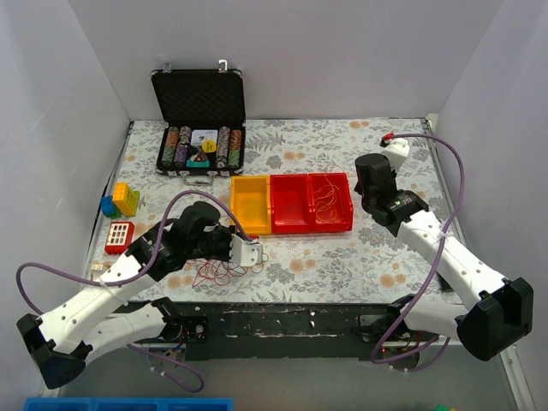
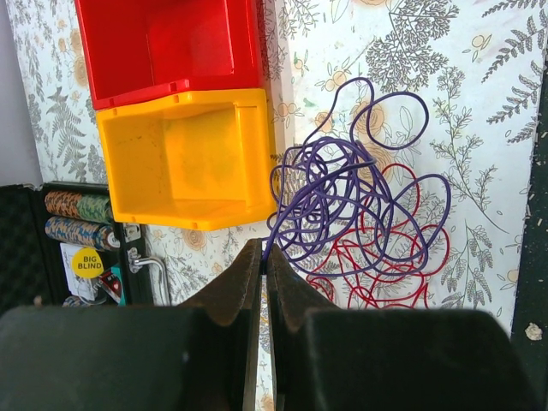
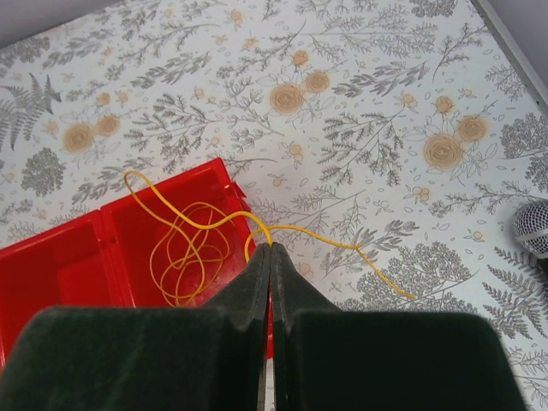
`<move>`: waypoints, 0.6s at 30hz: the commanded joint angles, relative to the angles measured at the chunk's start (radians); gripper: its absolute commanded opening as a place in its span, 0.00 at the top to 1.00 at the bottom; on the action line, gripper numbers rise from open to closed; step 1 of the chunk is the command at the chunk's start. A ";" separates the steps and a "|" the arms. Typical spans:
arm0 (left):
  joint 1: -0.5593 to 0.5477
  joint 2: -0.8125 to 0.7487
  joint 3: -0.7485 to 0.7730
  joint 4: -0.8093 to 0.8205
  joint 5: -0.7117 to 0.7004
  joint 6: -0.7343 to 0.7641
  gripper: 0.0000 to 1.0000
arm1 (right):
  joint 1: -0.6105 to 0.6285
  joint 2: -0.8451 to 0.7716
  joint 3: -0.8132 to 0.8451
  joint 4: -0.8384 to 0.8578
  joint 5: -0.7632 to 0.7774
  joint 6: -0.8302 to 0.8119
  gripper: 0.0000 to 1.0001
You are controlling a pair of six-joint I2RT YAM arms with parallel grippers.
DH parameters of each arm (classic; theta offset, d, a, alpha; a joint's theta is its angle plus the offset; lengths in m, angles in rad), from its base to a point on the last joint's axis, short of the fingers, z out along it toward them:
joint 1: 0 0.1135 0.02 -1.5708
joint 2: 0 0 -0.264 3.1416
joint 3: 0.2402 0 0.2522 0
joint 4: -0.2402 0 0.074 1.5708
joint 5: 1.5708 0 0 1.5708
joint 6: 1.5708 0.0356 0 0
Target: Untangle the cables
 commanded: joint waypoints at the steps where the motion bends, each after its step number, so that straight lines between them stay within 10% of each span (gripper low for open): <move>1: 0.006 0.001 0.035 0.000 0.005 0.010 0.97 | 0.002 -0.002 0.003 -0.062 -0.080 0.030 0.99; 18: 0.009 -0.016 0.027 -0.009 -0.009 0.018 0.98 | 0.080 0.281 0.125 -0.085 -0.251 0.130 0.99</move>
